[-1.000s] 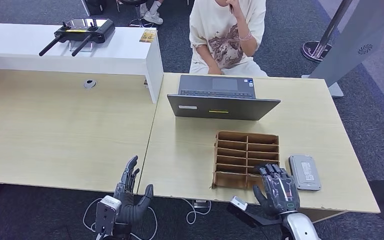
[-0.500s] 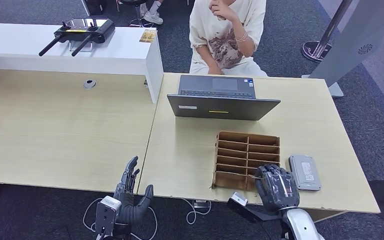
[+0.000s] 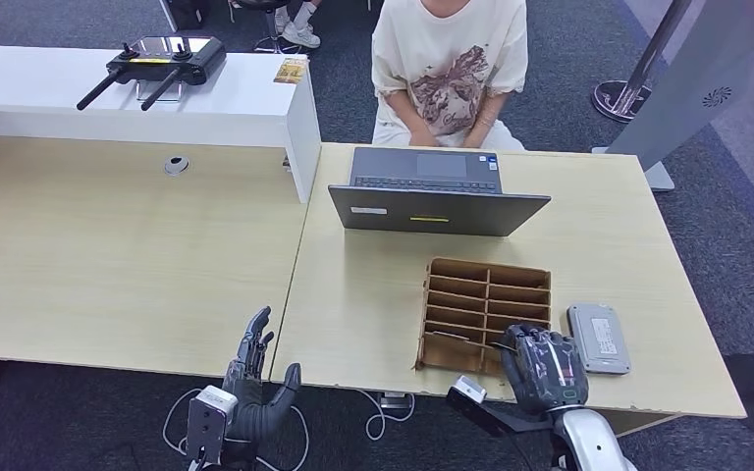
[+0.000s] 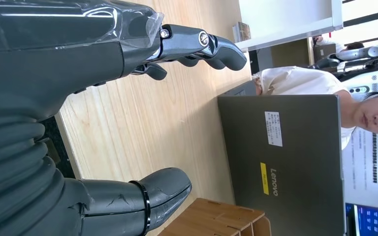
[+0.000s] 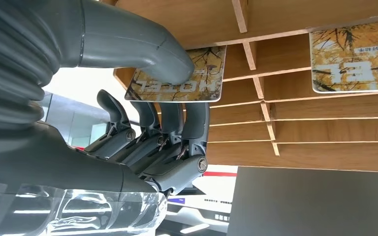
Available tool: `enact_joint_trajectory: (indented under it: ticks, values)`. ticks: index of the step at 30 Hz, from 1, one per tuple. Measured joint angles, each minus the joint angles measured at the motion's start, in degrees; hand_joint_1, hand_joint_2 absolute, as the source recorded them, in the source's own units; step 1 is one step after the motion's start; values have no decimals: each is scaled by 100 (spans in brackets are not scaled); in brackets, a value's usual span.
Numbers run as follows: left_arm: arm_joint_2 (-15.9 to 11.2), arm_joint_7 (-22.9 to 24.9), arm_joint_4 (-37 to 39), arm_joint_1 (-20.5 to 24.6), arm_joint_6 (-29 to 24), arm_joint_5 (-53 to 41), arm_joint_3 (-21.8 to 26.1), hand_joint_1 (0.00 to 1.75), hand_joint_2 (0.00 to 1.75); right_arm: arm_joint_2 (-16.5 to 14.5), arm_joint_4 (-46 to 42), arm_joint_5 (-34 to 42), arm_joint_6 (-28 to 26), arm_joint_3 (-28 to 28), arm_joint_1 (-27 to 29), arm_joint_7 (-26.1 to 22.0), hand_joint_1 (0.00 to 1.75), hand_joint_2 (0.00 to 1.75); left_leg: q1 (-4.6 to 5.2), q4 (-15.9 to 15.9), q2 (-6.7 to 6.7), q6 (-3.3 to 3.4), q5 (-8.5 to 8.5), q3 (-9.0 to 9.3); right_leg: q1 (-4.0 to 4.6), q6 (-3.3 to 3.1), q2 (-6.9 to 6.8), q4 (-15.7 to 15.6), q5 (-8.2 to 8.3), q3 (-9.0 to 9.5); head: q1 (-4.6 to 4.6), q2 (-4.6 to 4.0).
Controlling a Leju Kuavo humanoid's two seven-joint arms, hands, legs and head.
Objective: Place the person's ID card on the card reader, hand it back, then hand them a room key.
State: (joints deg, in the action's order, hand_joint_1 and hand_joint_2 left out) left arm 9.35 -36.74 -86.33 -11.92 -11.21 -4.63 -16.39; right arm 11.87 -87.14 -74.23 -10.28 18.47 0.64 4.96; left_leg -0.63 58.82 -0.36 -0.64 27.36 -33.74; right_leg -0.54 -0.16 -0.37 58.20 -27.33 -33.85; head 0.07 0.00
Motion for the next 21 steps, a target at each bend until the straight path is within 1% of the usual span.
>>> enact_joint_trajectory:
  ticks: [3,5,13,21]
  values:
    - [1,2,0,0,4,-5,0,0,175,-15,-2,-8,-16,-26,2,-17,169,175,0,0,0,0,0,0,0,0,0,0,0,0,-1,0]
    - [2,2,0,0,11,-12,0,0,175,-23,-8,14,-44,-39,5,-54,171,175,0,0,0,0,0,0,0,0,0,0,0,0,-1,0]
    - [2,6,0,0,34,-26,0,0,175,-33,-130,517,-121,-126,53,-381,173,175,0,0,0,0,0,0,0,0,0,0,0,-1,-1,0]
    - [2,-2,0,2,96,-32,2,0,175,-33,-446,1164,-27,-194,154,-812,174,175,0,0,1,0,0,1,0,0,1,0,0,-1,-1,0]
